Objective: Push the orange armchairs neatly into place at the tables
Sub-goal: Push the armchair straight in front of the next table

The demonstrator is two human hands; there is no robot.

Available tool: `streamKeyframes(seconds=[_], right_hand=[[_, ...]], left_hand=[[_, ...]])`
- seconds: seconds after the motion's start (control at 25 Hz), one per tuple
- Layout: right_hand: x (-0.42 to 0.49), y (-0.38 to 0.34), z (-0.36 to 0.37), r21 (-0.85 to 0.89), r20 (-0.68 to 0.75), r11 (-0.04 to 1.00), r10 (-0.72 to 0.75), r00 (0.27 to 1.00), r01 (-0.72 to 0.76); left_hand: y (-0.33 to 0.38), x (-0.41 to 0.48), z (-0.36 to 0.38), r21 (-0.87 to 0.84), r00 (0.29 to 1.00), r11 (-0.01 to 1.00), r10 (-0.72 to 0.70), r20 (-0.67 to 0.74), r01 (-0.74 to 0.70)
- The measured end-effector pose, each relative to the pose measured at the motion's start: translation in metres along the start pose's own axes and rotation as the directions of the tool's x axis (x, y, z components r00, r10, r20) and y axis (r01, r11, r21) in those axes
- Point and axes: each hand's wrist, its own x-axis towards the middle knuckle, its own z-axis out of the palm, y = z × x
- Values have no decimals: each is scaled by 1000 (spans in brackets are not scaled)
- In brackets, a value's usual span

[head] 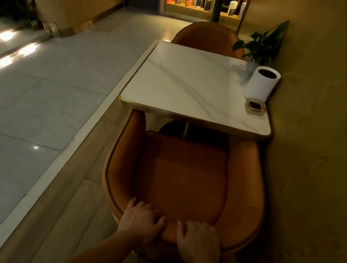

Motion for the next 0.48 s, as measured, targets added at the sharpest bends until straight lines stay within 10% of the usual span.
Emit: streamKeyframes(seconds=[0.48], right_hand=[[7, -3, -11, 45, 69, 999, 20, 997, -23]], left_hand=[[-2, 2, -9, -45, 997, 999, -24, 76, 27]])
